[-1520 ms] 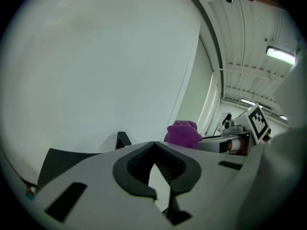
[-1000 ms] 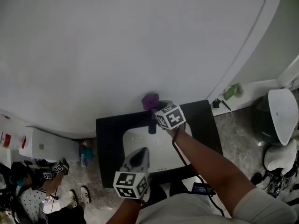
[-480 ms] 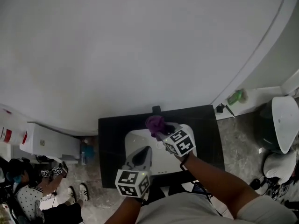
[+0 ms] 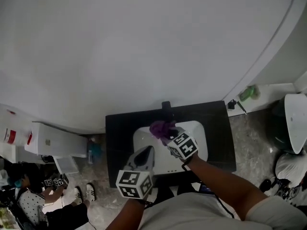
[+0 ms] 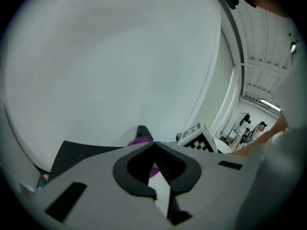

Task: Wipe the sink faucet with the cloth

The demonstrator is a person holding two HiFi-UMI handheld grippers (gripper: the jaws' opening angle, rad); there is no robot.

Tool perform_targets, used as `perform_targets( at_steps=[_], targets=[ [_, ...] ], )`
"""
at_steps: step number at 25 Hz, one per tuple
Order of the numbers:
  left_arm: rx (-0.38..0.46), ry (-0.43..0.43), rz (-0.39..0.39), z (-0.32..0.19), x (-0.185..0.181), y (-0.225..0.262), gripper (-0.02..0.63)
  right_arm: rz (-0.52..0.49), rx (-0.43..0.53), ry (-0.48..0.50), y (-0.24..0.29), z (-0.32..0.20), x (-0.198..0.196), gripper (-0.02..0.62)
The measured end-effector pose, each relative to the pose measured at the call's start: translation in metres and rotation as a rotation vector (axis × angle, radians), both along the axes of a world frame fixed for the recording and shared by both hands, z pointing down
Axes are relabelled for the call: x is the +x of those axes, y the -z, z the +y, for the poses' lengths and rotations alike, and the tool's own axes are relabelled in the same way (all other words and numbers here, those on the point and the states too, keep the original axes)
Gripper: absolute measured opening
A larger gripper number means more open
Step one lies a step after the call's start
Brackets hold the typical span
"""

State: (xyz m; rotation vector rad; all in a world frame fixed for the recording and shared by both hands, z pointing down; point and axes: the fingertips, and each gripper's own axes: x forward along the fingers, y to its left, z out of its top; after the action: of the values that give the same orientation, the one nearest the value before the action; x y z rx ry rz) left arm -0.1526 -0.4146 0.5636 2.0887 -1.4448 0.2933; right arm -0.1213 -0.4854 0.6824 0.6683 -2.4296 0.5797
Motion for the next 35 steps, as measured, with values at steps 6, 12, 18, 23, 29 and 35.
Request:
perform_targets(
  at_steps=[6, 12, 18, 23, 29, 35],
  targets=[
    [0.001, -0.02, -0.009, 0.0, -0.001, 0.004, 0.008, 0.041, 0.076, -0.099, -0.019, -0.042, 0.006, 0.095],
    [0.004, -0.009, -0.007, 0.001, -0.004, 0.007, 0.008, 0.05, 0.029, -0.089, -0.032, -0.026, 0.009, 0.094],
    [0.011, -0.012, 0.006, -0.001, -0.006, 0.007, 0.008, 0.061, -0.01, -0.044, -0.031, 0.025, 0.019, 0.094],
    [0.02, -0.016, 0.0, -0.005, -0.002, 0.013, 0.008, 0.096, 0.015, -0.042, -0.028, -0.039, 0.007, 0.095],
    [0.019, -0.01, 0.013, -0.009, 0.004, 0.01, 0.008, 0.079, -0.06, 0.021, -0.053, 0.038, 0.023, 0.095],
    [0.018, -0.016, 0.018, -0.017, 0.011, 0.005, 0.008, -0.022, 0.056, -0.151, 0.01, -0.022, 0.08, 0.095]
  ],
)
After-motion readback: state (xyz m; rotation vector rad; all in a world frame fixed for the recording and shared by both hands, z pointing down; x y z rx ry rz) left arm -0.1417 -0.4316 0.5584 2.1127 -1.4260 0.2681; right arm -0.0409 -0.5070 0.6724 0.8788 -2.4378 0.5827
